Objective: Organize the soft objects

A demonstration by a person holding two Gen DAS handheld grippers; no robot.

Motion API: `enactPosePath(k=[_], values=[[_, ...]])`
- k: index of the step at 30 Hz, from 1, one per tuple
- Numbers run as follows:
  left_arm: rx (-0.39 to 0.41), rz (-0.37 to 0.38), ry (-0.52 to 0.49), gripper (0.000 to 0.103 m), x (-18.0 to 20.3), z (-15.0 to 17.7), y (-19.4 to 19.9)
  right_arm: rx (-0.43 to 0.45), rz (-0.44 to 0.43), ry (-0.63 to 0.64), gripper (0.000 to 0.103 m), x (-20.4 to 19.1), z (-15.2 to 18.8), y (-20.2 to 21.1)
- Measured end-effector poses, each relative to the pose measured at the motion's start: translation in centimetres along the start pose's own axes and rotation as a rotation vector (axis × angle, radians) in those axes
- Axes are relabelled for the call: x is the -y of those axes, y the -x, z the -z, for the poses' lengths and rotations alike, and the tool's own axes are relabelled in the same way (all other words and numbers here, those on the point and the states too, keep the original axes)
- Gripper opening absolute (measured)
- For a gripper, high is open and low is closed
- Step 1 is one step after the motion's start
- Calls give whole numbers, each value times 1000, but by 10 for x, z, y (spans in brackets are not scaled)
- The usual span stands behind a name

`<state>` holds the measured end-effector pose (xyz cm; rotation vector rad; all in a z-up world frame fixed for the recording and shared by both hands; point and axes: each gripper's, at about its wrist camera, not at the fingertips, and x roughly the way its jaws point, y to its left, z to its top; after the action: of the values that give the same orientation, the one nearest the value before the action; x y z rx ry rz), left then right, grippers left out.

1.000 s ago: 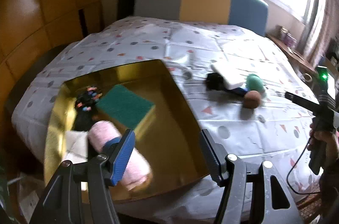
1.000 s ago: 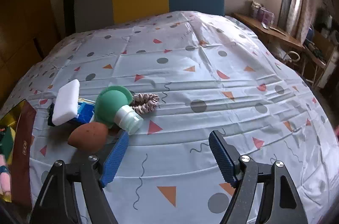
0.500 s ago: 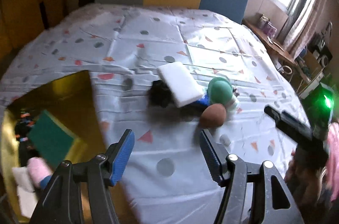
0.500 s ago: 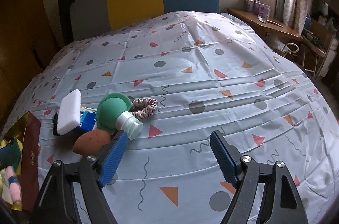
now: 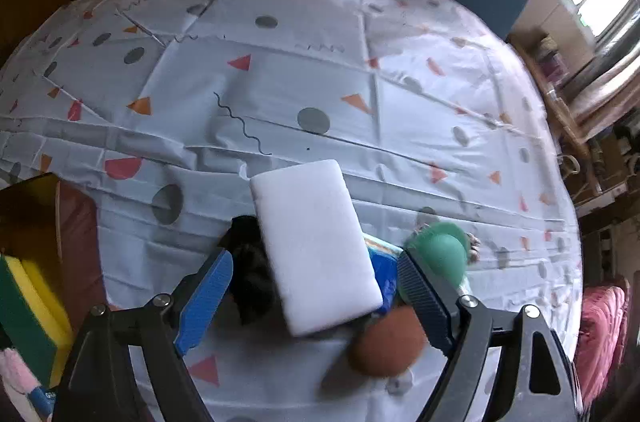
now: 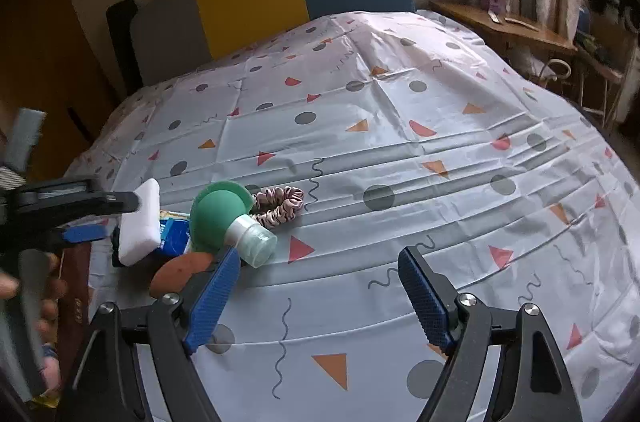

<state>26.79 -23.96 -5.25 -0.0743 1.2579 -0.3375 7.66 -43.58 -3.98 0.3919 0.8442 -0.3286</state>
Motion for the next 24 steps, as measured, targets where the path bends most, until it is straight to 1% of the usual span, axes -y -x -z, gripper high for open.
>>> enactPosePath(k=[1,2,3,5,6,7,8,9,11,13,15,18,22,24], values=[[-6,-4,-7,87,3,-2,-3,-4,-3,-8,82,1,0,0],[-11,-40,-29,87,7,-4,-10,-10,-6,-18,82,3,-1,-2],[-12,-57,-30,87,7,-5,-14,-15,-11,-27,82,5,-1,-2],[-19,-65,-29,85,8,-7,-20,-24,-26,-47,82,7,-2,-4],[-11,-92,-28,80,7,-7,-22,-27,-29,-54,82,8,-2,-4],[-4,-93,-22,58,5,-8,-22,-27,-29,-56,82,9,-2,-4],[-13,-80,-20,60,2,-7,-24,-26,-29,-56,82,9,-2,-5],[-15,-59,-11,60,-2,-5,-23,-26,-26,-54,82,9,-2,-5],[0,-22,-9,57,-8,-1,-16,-27,-22,-51,82,8,-2,-5],[24,-12,-33,57,-8,8,-4,-25,-19,-52,82,9,-2,-4],[56,1,-54,57,-9,23,16,-25,-13,-55,82,10,-2,-4],[54,21,-85,58,-9,51,34,-24,-6,-64,82,13,-2,-3],[51,10,-172,58,-1,107,48,-32,-7,-78,82,16,0,-4],[55,-16,-235,58,4,140,49,-33,0,-74,82,16,1,-3]])
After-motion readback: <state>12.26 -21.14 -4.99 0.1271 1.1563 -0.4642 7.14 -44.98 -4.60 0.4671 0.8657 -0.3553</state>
